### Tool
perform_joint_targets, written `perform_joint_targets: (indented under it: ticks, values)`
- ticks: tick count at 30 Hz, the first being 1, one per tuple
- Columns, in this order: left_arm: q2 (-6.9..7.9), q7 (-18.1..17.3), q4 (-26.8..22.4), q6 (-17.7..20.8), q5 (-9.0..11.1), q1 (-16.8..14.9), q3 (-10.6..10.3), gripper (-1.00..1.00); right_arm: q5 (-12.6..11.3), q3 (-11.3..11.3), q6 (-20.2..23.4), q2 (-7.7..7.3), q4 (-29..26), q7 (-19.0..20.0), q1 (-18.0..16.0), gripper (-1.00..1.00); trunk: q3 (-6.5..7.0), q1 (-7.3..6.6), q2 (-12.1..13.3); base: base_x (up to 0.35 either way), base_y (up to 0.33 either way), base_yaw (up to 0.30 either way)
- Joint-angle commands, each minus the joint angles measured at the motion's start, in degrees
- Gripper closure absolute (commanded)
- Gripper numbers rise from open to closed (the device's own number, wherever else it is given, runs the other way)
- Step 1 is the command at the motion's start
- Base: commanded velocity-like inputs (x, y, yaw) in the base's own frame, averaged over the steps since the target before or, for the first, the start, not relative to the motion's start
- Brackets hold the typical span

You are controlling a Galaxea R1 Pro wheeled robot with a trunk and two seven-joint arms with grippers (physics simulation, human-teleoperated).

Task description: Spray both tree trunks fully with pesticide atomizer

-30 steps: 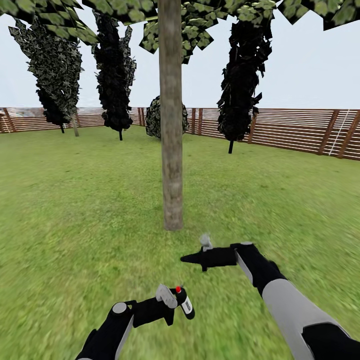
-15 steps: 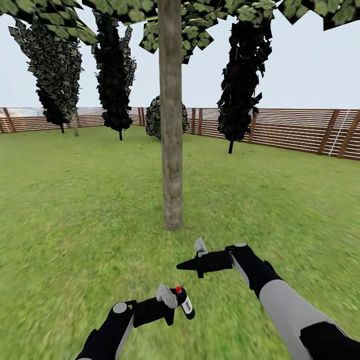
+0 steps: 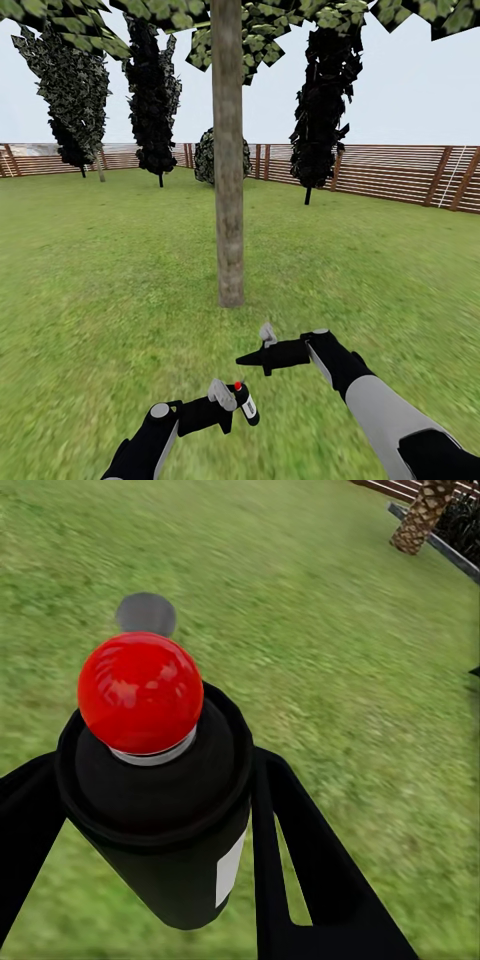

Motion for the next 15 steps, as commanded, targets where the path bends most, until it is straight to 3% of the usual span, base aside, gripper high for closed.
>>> perform_joint_targets:
  ticks: [1,15]
  values:
    - [-0.10,-0.33,-0.03,-0.37,-0.56,-0.05,0.39,1.00,-0.26,0.15,0.58,-0.03,0.14,0.09,-0.05,1.00,-0.09,0.02,-0.08,0.000,0.000,0.000]
    - [-0.10,-0.29,-0.03,-0.36,-0.58,-0.05,0.39,1.00,-0.26,0.17,0.49,0.04,1.89,0.00,-0.05,1.00,-0.09,0.02,-0.08,0.000,0.000,0.000]
